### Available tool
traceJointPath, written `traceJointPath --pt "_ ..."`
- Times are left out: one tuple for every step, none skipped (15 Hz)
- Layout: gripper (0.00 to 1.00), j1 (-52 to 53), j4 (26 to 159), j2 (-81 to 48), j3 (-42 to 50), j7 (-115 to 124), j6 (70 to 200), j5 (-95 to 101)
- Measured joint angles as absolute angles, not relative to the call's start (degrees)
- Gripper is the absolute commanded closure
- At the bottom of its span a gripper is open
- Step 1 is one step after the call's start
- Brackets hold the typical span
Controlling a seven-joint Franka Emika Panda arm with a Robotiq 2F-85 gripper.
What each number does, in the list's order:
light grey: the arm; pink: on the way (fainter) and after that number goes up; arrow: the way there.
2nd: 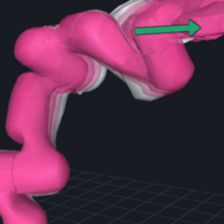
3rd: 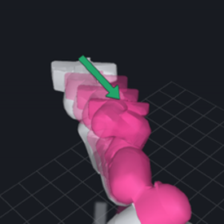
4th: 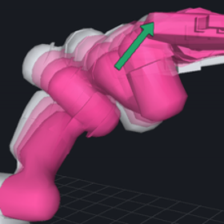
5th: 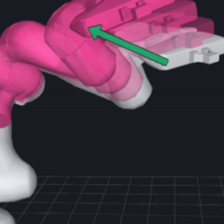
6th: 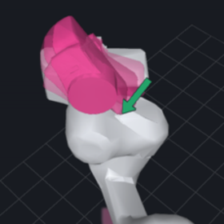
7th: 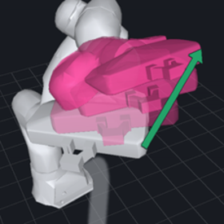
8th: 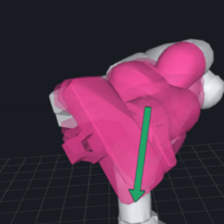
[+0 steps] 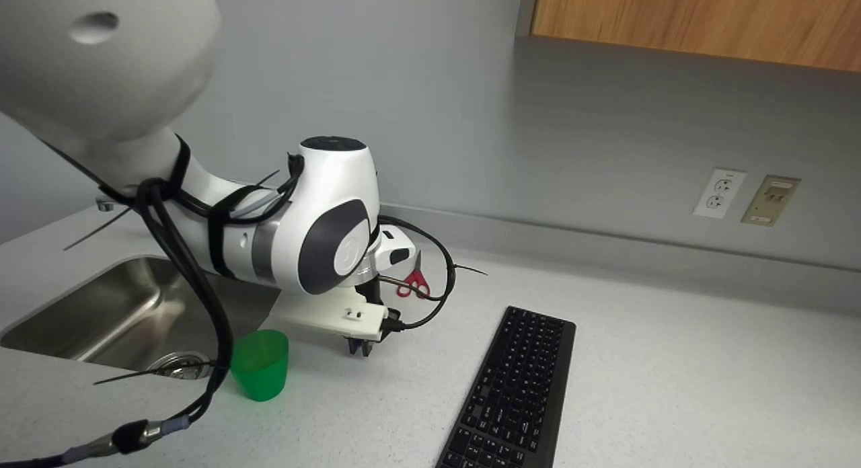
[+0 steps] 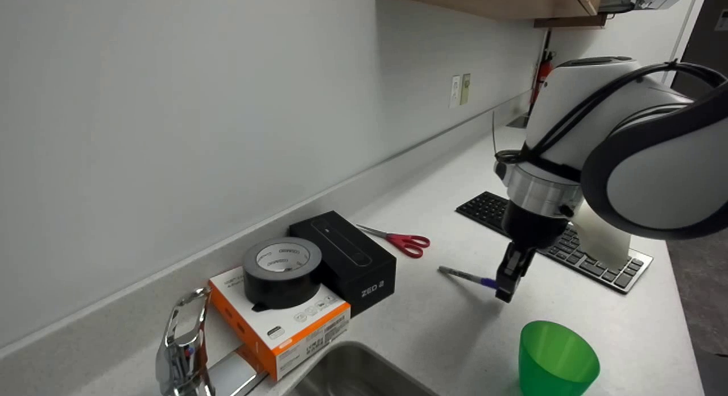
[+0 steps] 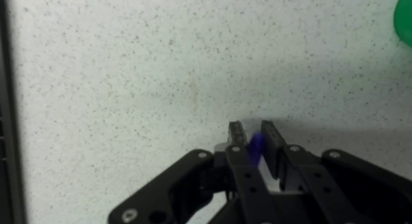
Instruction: Place the marker on the counter
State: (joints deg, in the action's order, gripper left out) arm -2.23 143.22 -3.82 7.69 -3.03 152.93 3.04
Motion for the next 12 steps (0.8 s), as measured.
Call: traceJointPath --pt "0.39 -2.3 142.6 -4.2 7.6 -3.3 152.8 2.4" --pt "0.33 -2.3 142.2 -4.3 7.6 -3.4 152.7 1.8" --pt "0.24 -2.3 141.9 -4.3 7.6 -3.5 152.5 1.5" --pt "0.17 -2.3 141.6 -4.2 7.5 -3.5 152.4 1.5" --pt "0.08 -2.4 141.4 -4.1 7.5 -3.5 152.1 1.4" --pt "0.02 -2.4 141.2 -3.9 7.5 -3.5 151.8 1.4" --pt "0.00 -2.4 141.0 -3.7 7.5 -3.5 151.5 1.4" --pt "0.00 -2.4 140.8 -3.5 7.5 -3.5 151.1 1.4" --pt "0.00 -2.4 140.7 -3.3 7.5 -3.6 150.8 1.3" --pt "0.00 -2.4 140.6 -3.1 7.4 -3.9 150.5 1.0" --pt "0.00 -2.4 140.5 -2.9 7.3 -4.4 150.1 0.6" --pt "0.00 -2.4 140.5 -2.6 7.3 -5.0 149.4 0.4"
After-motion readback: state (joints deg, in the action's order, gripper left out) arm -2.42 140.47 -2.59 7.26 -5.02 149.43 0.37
